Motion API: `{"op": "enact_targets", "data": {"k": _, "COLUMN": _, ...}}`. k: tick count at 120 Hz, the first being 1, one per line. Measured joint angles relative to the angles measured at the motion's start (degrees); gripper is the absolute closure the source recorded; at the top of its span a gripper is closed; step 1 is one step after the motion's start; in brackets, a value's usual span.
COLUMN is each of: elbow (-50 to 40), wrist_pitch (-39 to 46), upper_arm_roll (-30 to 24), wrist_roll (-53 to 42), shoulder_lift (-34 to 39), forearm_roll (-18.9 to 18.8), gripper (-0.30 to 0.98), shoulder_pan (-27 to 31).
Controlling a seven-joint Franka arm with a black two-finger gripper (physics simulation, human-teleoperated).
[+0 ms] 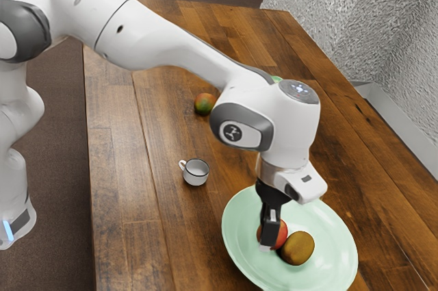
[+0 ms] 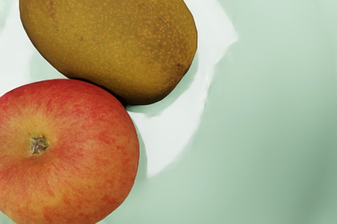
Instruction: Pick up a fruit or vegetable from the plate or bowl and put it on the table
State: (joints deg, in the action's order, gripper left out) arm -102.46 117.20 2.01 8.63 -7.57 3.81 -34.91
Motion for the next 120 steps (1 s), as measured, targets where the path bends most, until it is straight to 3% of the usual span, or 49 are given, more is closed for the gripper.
{"op": "enact_targets", "data": {"k": 41, "elbow": 4.29, "wrist_pitch": -0.77, "upper_arm_roll": 1.07, "wrist_roll": -0.26, "shoulder_lift": -3.19, "forearm_roll": -0.44, "gripper": 0.01, "shoulder_pan": 1.76}}
{"op": "enact_targets", "data": {"k": 120, "elbow": 4.26, "wrist_pitch": -1.59, "upper_arm_roll": 1.42, "wrist_roll": -0.87, "shoulder_lift": -5.71, "forearm_roll": -0.36, "gripper": 0.01, "shoulder_pan": 2.77}}
